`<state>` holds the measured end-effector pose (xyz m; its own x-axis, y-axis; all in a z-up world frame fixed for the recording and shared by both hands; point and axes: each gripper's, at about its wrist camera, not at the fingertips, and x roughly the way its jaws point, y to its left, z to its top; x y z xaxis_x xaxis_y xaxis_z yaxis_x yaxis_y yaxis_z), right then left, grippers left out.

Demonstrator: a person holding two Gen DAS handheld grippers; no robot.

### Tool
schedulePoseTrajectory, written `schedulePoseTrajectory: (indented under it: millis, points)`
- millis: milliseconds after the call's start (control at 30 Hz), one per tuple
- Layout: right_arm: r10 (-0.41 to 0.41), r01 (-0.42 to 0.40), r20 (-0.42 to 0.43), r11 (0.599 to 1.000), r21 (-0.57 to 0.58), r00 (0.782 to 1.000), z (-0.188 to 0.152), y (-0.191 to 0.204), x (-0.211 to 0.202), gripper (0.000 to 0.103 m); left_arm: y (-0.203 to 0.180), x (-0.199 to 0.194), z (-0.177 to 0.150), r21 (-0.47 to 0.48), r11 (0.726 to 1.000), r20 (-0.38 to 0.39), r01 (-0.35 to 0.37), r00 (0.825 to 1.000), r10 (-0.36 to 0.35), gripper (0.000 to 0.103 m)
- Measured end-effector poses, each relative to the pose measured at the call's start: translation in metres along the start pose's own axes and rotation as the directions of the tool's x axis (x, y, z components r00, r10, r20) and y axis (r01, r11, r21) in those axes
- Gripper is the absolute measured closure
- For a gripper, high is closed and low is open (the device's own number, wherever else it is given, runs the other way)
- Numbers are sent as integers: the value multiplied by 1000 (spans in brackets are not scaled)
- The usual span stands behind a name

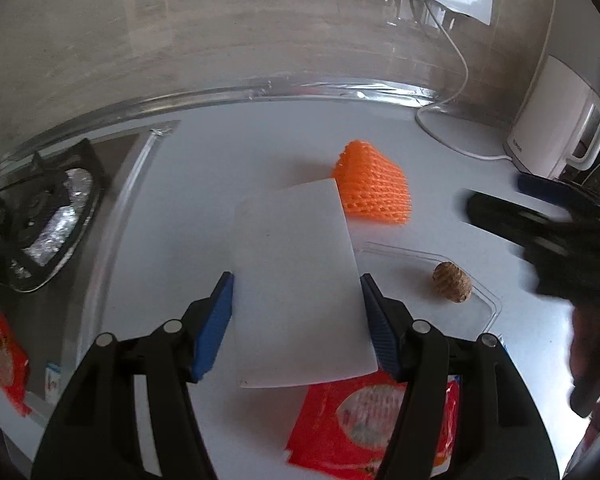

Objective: Collect trash
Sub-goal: 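Grasp the white foam block with the left tool while the right tool grasps the orange net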

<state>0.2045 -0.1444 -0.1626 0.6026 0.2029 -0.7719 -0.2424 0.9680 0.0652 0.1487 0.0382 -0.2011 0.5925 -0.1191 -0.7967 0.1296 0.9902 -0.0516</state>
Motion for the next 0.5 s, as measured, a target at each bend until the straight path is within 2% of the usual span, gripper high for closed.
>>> schedulePoseTrajectory:
  millis: [167,233,267,333,367,400,433,500]
  points:
    - [21,-22,-65,1000,-14,998,19,24,52,3,6,-1,1,-8,999,-1,-33,999,33,42]
    - [4,-6,-88,1000,-21,996,26,31,70,3,8,1,2,-5,999,-5,-51,999,51,42]
    - [-7,4,-102,1000,-25,995,28,32,78,7,9,2,2,-7,999,-9,-53,999,53,42]
    - [-27,23,-145,999,-32,989,33,35,96,17,12,1,0,-20,998,-14,-53,999,53,42]
    - [-27,22,-169,999,-31,985,34,36,105,35,14,0,-1,-27,998,-15,-52,999,52,42]
    - [-20,15,-192,1000,-24,981,34,35,112,56,16,-2,-2,-32,998,-15,-55,998,54,42]
    - [11,-10,-216,1000,4,976,34,33,117,62,18,-4,-3,-33,998,-14,-58,998,57,42]
    - [50,-41,-205,998,50,978,35,31,111,77,21,-10,-6,-29,998,-8,-63,998,63,42]
